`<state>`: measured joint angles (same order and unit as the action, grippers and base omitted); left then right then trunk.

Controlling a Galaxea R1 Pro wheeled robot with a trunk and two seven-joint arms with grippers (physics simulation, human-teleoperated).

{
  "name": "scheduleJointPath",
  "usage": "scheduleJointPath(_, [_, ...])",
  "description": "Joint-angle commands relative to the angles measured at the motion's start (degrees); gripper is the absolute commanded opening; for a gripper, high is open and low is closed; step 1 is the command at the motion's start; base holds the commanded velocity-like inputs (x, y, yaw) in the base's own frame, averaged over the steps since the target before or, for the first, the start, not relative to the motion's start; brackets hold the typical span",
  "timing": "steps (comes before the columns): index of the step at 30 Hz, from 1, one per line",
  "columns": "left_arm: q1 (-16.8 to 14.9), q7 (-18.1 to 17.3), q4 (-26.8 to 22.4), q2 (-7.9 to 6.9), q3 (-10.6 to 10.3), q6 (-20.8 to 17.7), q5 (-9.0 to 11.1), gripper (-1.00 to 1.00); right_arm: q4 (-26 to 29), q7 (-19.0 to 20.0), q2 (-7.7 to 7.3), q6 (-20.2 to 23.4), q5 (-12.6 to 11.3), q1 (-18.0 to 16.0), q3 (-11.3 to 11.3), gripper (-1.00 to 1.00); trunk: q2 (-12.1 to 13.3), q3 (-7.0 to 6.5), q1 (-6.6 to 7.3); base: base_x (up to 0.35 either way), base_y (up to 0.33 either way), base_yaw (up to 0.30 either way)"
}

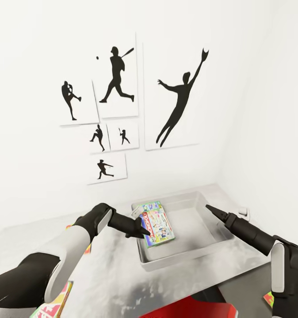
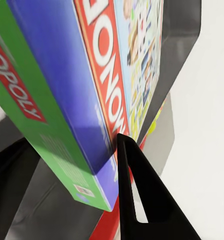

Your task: Put all the toys in the child's room - the three board games (two on the bed and one on the table), the two jigsaw puzzles on the table, and the tennis ball on the table - inside the toy box on the table in the child's room.

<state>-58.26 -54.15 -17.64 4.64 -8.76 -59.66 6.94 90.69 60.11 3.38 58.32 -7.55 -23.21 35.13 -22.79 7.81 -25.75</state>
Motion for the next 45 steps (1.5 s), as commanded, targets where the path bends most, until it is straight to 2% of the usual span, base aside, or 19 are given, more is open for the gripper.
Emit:
scheduleJointPath(1, [-0.13,0.10,-0.03,-0.02,-0.47,-0.34,0.54,-1.00,0.02,0.18,0.05,0.36,-0.01,-0.08,0.11,1.00,-0.13,0.15,-0.03,0.000,0.000,0.000])
scheduleJointPath(8, [-0.27,-0.09,-0.03,-0.28,-0.38,-0.34,-0.39,-1.00,0.02,1.79,-0.65,1.59,-0.73,0.00,1.40,1.00,-0.13,0.18,-0.04,0.000,0.000,0.000])
scheduleJointPath(11, [-0.35,-0.24,-0.76,-0.44,-0.22,-0.34,0.58,-1.00,0.02,1.82,0.20,0.95,-0.86,0.00,0.42,1.00,-0.13,0.18,-0.04,0.000,0.000,0.000])
scheduleJointPath(16, [-0.36,-0.25,-1.13,-1.12,-0.20,-0.34,0.72,-1.00,0.02,2.31,0.14,0.87,-0.89,-0.01,0.22,1.00,-0.13,0.18,-0.04,0.000,0.000,0.000])
scheduleJointPath(45, [-0.36,-0.26,-1.18,-1.24,-0.20,-0.34,0.79,-1.00,0.02,2.38,0.20,0.91,-0.89,-0.01,-0.06,1.00,-0.13,0.18,-0.04,0.000,0.000,0.000])
